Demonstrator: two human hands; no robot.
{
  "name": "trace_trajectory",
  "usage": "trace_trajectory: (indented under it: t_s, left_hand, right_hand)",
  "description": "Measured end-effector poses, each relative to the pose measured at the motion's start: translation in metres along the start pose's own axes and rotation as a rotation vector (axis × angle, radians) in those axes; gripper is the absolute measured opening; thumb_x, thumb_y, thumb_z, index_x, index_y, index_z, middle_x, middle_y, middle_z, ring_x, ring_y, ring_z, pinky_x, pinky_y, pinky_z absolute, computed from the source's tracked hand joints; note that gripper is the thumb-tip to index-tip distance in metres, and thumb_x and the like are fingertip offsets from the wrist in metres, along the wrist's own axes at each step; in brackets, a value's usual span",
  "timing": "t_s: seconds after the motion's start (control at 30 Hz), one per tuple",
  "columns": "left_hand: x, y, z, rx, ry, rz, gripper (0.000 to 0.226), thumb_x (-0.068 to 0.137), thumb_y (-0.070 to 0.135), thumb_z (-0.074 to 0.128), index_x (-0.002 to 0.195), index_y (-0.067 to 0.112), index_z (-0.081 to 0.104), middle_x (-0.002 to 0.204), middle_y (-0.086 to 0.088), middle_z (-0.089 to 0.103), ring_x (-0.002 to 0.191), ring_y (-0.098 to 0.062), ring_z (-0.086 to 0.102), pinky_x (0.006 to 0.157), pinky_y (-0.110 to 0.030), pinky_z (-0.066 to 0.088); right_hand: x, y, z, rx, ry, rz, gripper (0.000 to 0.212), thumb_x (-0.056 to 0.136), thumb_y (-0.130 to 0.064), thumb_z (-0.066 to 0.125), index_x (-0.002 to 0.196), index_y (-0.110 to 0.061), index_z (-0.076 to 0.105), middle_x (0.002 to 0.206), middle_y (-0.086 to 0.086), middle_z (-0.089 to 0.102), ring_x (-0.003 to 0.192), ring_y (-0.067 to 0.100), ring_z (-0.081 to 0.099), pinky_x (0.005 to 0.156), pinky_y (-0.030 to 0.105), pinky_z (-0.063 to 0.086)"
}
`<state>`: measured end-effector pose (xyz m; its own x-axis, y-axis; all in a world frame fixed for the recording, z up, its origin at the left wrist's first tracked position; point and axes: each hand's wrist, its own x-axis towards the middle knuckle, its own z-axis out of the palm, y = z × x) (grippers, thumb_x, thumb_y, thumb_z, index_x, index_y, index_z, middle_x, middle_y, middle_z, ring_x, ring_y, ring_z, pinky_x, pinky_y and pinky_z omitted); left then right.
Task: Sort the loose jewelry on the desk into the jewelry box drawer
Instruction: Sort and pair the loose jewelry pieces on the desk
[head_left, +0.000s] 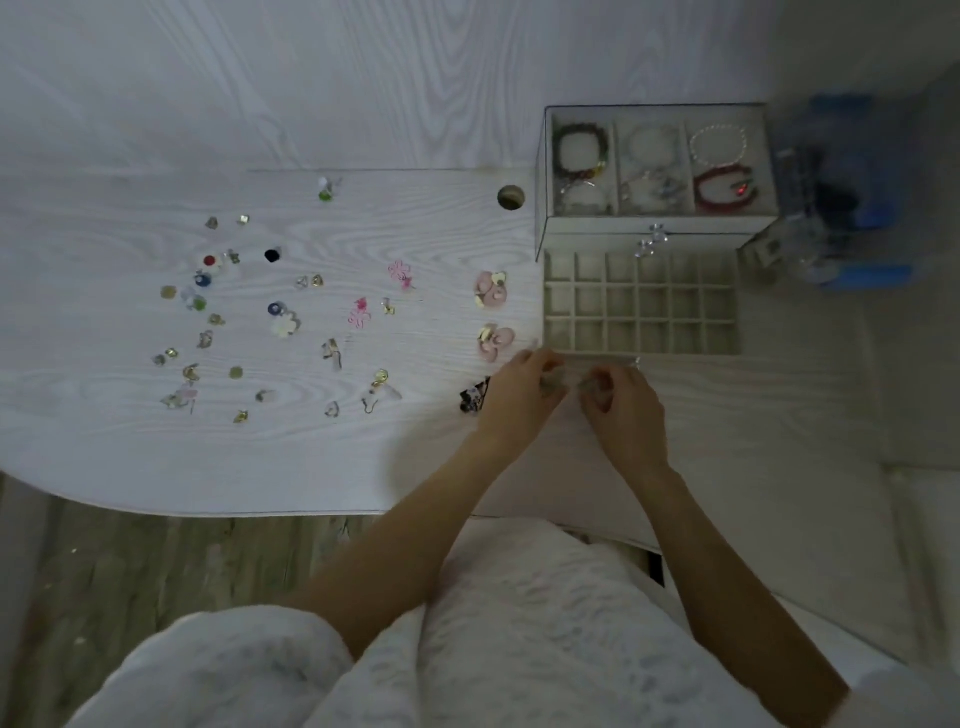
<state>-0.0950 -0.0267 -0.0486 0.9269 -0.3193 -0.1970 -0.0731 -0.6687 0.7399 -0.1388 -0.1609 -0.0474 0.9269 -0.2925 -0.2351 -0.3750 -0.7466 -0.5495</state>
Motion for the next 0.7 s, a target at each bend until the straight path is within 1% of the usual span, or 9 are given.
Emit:
trace_trajectory:
  t_s: [0.07,0.13,0.2,0.27,0.33,0.4,0.5,0.63,0.7]
  left_hand:
    - [-0.001,0.001,0.002,0.040,0.010,-0.006,0.031,0.079,0.014,0.068,0.109,0.007,0.061,0.106,-0.013,0.062,0.086,-0.029,0.062,0.073,-0.033,0.049]
    - [-0.002,0.000,0.000,0.099,0.020,0.019,0.034,0.078,0.010,0.067,0.112,0.007,0.060,0.106,-0.016,0.061,0.086,-0.032,0.061,0.073,-0.038,0.050]
    - [-0.002,-0.001,-0.001,0.185,-0.005,0.024,0.041,0.076,0.004,0.064,0.116,0.006,0.058,0.109,-0.018,0.059,0.091,-0.034,0.058,0.075,-0.038,0.048]
    - [-0.001,-0.001,0.001,0.285,-0.044,0.008,0.043,0.075,0.001,0.061,0.118,0.004,0.055,0.111,-0.019,0.056,0.095,-0.035,0.055,0.076,-0.040,0.046]
    - [0.002,0.002,0.002,0.333,-0.059,-0.009,0.039,0.074,0.000,0.060,0.113,0.001,0.056,0.107,-0.020,0.055,0.090,-0.038,0.055,0.070,-0.042,0.045]
    - [0.005,0.006,0.003,0.351,-0.063,-0.020,0.034,0.073,-0.002,0.059,0.106,-0.001,0.057,0.101,-0.022,0.056,0.081,-0.039,0.057,0.061,-0.041,0.044]
    - [0.005,0.008,0.002,0.342,-0.052,-0.014,0.032,0.072,-0.004,0.058,0.104,-0.002,0.058,0.094,-0.023,0.058,0.071,-0.041,0.058,0.054,-0.039,0.041]
    - [0.005,0.006,0.002,0.325,-0.026,0.023,0.032,0.076,-0.002,0.057,0.108,0.000,0.058,0.096,-0.022,0.060,0.070,-0.041,0.058,0.054,-0.035,0.035]
    - [0.004,0.004,0.002,0.296,-0.027,0.041,0.034,0.077,-0.001,0.057,0.111,0.002,0.058,0.097,-0.022,0.061,0.072,-0.040,0.059,0.056,-0.036,0.039]
  right_hand:
    - [0.001,0.006,-0.006,0.020,-0.006,-0.002,0.027,0.087,-0.019,0.061,0.111,-0.009,0.059,0.108,0.013,0.059,0.090,0.028,0.059,0.071,0.027,0.037]
    - [0.000,0.011,-0.011,0.019,-0.018,-0.008,0.031,0.085,-0.012,0.060,0.115,-0.008,0.058,0.112,0.015,0.056,0.092,0.030,0.058,0.074,0.030,0.040]
    - [0.001,0.013,-0.012,0.013,-0.053,-0.012,0.038,0.083,-0.006,0.058,0.121,-0.007,0.056,0.117,0.017,0.053,0.096,0.032,0.057,0.079,0.034,0.043]
    - [0.002,0.010,-0.009,0.012,-0.082,-0.020,0.040,0.083,-0.006,0.059,0.122,-0.006,0.055,0.121,0.017,0.052,0.101,0.033,0.056,0.083,0.036,0.044]
    - [0.005,0.003,-0.004,0.030,-0.085,-0.043,0.039,0.082,-0.006,0.061,0.120,-0.005,0.056,0.121,0.017,0.054,0.104,0.033,0.055,0.085,0.036,0.044]
    - [0.008,-0.005,0.000,0.058,-0.067,-0.064,0.035,0.082,-0.004,0.062,0.116,-0.003,0.058,0.119,0.018,0.056,0.103,0.034,0.055,0.084,0.037,0.044]
    - [0.012,-0.011,0.005,0.054,-0.052,-0.081,0.029,0.082,-0.001,0.059,0.111,-0.003,0.060,0.113,0.017,0.058,0.100,0.033,0.055,0.081,0.037,0.043]
    - [0.012,-0.011,0.011,0.044,-0.053,-0.170,0.033,0.079,0.006,0.055,0.109,-0.002,0.062,0.109,0.018,0.061,0.099,0.034,0.057,0.082,0.036,0.044]
    - [0.010,-0.008,0.012,0.051,-0.054,-0.213,0.035,0.078,0.008,0.055,0.110,-0.003,0.062,0.111,0.016,0.062,0.101,0.032,0.058,0.084,0.032,0.044]
